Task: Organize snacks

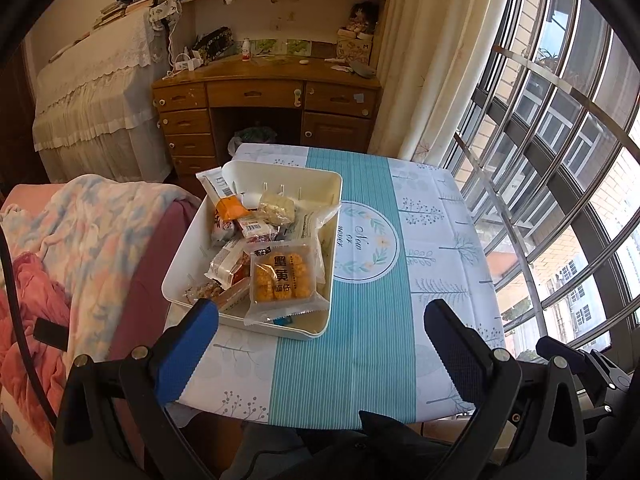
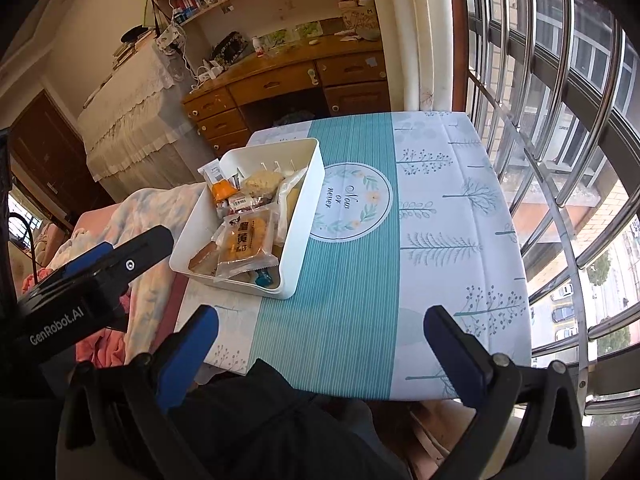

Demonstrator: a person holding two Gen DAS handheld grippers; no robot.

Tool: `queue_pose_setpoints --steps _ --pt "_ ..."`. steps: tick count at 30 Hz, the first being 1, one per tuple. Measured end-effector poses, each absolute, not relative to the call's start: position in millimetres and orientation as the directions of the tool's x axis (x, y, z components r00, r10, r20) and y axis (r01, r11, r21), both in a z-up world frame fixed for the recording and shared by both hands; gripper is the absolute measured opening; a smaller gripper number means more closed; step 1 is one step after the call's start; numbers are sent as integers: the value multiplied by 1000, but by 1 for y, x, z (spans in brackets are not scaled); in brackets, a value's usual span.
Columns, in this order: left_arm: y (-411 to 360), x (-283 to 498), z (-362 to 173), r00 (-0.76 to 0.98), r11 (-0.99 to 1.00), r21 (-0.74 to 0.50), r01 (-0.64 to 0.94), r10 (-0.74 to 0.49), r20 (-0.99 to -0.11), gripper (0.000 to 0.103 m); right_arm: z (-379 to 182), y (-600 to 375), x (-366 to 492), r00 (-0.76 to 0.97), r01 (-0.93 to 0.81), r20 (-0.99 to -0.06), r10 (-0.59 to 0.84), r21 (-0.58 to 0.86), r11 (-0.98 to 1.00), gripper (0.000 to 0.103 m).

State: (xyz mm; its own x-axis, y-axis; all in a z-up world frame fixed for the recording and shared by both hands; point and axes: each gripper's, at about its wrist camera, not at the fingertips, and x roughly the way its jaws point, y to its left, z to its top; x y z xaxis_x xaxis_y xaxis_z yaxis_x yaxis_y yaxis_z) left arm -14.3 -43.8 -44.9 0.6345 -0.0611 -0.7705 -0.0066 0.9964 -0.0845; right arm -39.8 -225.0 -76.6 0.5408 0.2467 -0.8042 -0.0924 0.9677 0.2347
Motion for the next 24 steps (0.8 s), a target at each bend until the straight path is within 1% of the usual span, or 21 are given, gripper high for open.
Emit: queue_pose_setpoints --steps 24 --pt "-45 -15 -46 635 996 -85 -12 -58 -770 102 -78 -226 -39 535 -92 -807 249 238 967 103"
